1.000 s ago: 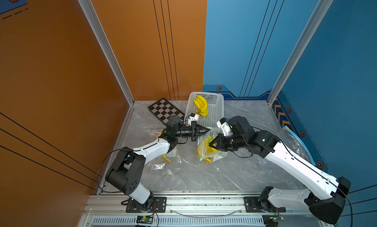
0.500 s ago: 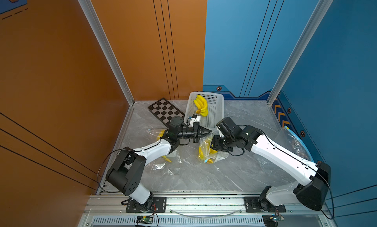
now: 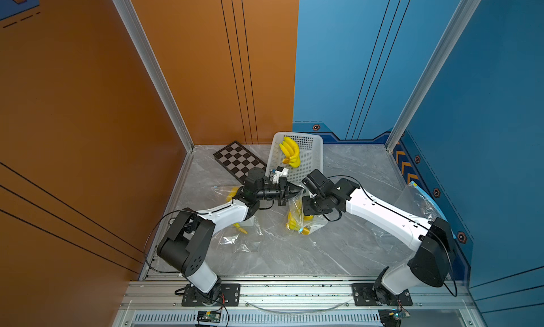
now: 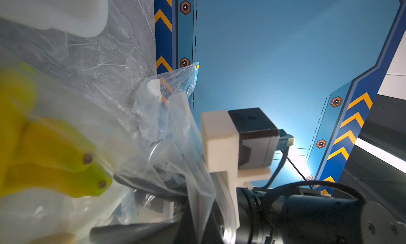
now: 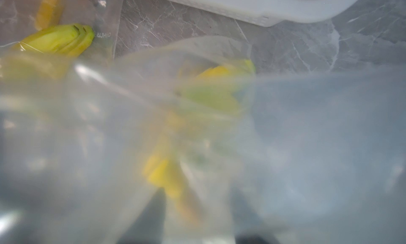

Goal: Open the zip-top bag and take out the banana
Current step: Pick up the banana from the zipper food storage bag.

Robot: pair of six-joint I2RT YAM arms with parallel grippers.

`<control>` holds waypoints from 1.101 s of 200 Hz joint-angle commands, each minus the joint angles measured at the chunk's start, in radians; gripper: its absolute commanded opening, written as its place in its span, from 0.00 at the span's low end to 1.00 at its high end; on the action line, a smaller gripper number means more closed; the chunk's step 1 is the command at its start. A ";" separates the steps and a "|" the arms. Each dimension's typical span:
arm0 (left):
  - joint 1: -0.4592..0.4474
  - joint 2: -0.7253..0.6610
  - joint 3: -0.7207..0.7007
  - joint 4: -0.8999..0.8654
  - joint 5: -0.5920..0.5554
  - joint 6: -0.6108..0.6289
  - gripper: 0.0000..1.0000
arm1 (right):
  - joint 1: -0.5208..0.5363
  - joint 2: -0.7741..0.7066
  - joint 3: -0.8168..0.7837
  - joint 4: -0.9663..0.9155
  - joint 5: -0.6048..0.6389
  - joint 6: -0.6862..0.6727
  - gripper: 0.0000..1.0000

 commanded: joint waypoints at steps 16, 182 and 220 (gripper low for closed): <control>0.021 0.022 0.025 0.004 0.042 0.022 0.01 | -0.003 0.044 -0.002 0.088 -0.005 -0.102 0.49; 0.104 0.041 0.051 0.005 0.084 0.010 0.36 | -0.037 0.051 0.061 0.091 0.098 -0.176 0.15; 0.127 0.041 0.021 0.006 0.082 0.020 0.29 | -0.039 0.096 0.045 0.118 0.033 -0.198 0.49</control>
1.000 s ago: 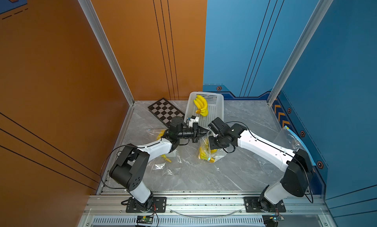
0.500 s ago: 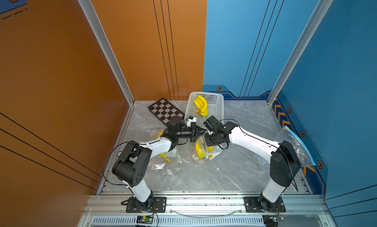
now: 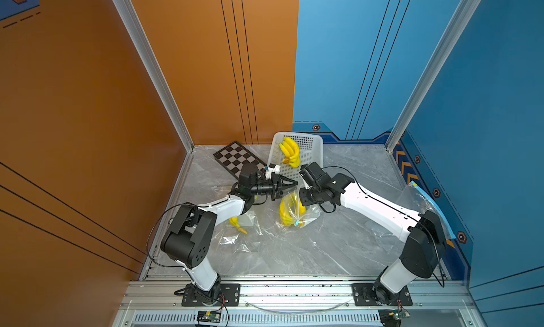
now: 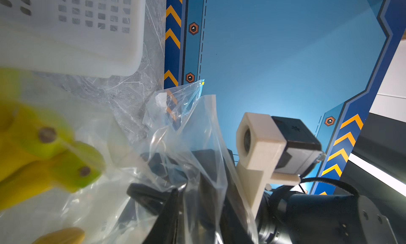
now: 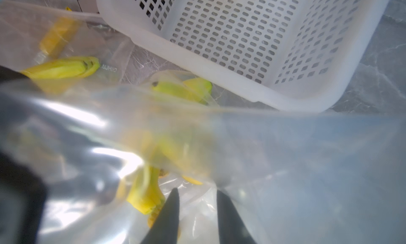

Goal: Open the zip-top bag and take out the banana
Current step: Pick up the banana from the zipper food storage bag.

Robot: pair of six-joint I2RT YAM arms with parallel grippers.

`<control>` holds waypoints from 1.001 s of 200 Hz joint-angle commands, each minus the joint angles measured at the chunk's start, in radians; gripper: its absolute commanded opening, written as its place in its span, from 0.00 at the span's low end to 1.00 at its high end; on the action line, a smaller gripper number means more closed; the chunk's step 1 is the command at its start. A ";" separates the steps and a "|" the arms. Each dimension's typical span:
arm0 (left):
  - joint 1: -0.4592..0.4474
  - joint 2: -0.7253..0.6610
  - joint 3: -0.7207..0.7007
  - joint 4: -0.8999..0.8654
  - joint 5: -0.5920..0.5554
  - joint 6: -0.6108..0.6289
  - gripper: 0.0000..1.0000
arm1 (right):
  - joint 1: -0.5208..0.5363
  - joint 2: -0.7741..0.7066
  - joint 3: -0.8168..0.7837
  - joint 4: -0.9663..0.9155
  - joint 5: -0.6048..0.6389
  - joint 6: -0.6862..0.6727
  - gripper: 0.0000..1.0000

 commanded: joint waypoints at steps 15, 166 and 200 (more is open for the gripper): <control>0.063 -0.020 -0.053 0.016 0.009 0.043 0.31 | -0.002 0.060 -0.024 0.049 -0.047 -0.032 0.52; 0.081 0.277 -0.004 -0.038 -0.050 0.186 0.33 | -0.083 0.224 0.032 0.108 -0.215 -0.199 0.62; 0.071 0.279 0.009 -0.038 -0.057 0.176 0.32 | -0.080 0.243 0.049 0.107 -0.201 -0.199 0.56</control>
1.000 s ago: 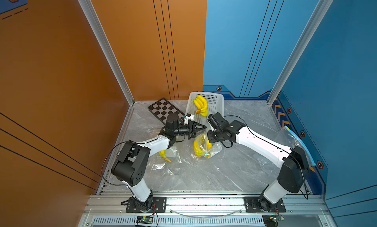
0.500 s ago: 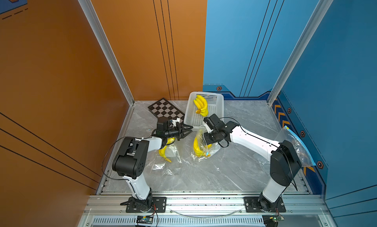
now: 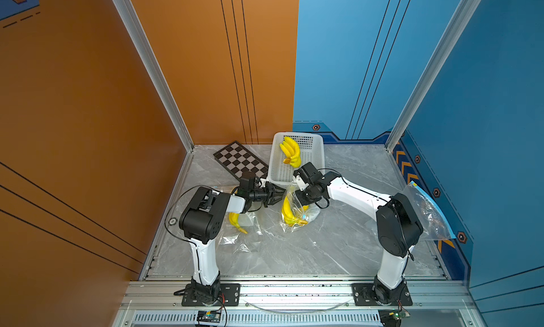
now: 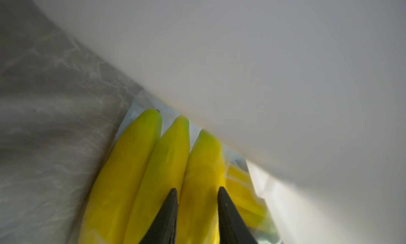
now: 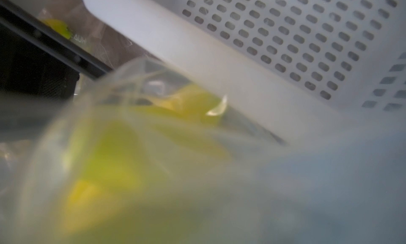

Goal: Open the zip-top bag and take out the banana
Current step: Pick up the banana from the zipper food storage bag.

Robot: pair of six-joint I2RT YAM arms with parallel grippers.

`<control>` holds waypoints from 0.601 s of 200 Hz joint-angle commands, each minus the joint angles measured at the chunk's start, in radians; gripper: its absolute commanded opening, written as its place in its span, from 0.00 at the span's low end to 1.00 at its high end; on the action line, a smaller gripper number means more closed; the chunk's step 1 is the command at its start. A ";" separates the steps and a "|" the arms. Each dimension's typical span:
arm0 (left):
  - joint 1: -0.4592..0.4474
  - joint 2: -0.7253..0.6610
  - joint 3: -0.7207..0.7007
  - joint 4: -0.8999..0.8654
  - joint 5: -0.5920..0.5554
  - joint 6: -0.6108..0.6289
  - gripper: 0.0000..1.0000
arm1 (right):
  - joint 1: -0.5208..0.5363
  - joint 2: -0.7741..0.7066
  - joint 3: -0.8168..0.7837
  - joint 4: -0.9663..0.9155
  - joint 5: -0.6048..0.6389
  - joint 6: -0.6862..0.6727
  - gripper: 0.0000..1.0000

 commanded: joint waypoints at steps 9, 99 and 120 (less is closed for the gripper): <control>-0.011 0.002 0.015 -0.002 -0.002 0.013 0.32 | 0.005 -0.005 0.031 -0.003 -0.008 -0.021 0.51; 0.001 -0.141 0.001 -0.002 0.009 0.013 0.98 | 0.002 -0.206 0.104 -0.157 0.036 -0.061 0.19; 0.000 -0.207 -0.010 -0.002 0.000 0.019 0.98 | 0.009 -0.258 0.129 -0.187 0.057 -0.087 0.19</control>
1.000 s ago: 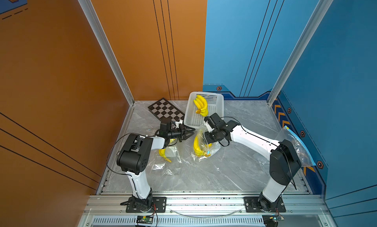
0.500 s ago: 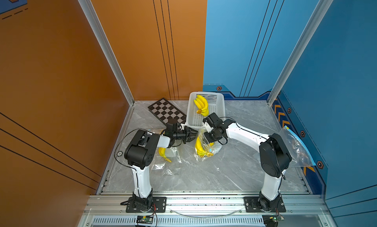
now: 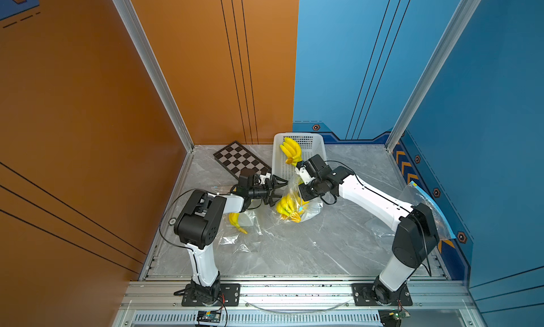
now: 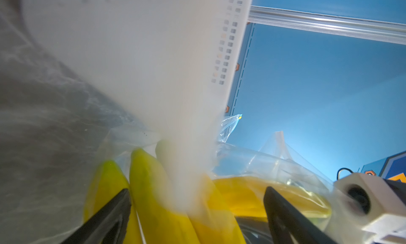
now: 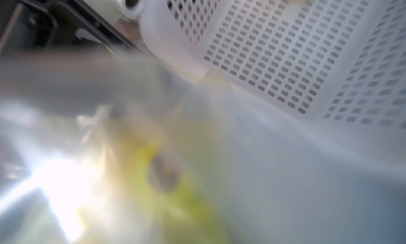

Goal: Open the zip-top bag and take out the banana
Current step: Pick up the banana from the zipper food storage bag.

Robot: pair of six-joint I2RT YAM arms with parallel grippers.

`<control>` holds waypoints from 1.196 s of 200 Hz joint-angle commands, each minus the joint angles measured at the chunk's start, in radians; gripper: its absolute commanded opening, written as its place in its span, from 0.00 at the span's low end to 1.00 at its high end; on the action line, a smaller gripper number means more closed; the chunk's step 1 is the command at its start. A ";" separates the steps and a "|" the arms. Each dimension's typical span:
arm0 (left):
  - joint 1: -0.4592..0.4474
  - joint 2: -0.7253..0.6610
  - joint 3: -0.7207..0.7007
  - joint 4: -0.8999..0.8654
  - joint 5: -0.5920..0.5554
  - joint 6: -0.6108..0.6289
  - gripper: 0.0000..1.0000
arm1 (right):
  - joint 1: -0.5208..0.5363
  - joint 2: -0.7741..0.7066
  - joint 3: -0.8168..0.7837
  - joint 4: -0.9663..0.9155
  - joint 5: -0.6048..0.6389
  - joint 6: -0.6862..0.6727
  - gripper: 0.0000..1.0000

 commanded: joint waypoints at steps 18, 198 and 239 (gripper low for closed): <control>-0.003 -0.141 -0.040 0.024 -0.010 0.013 0.98 | 0.003 -0.092 0.096 -0.121 0.034 -0.029 0.19; 0.046 -0.391 0.017 -0.607 -0.087 0.387 0.98 | 0.187 -0.254 0.105 -0.131 0.410 -0.226 0.20; 0.034 -0.380 0.022 -0.614 -0.072 0.386 0.98 | 0.180 -0.256 0.139 -0.120 0.585 -0.240 0.20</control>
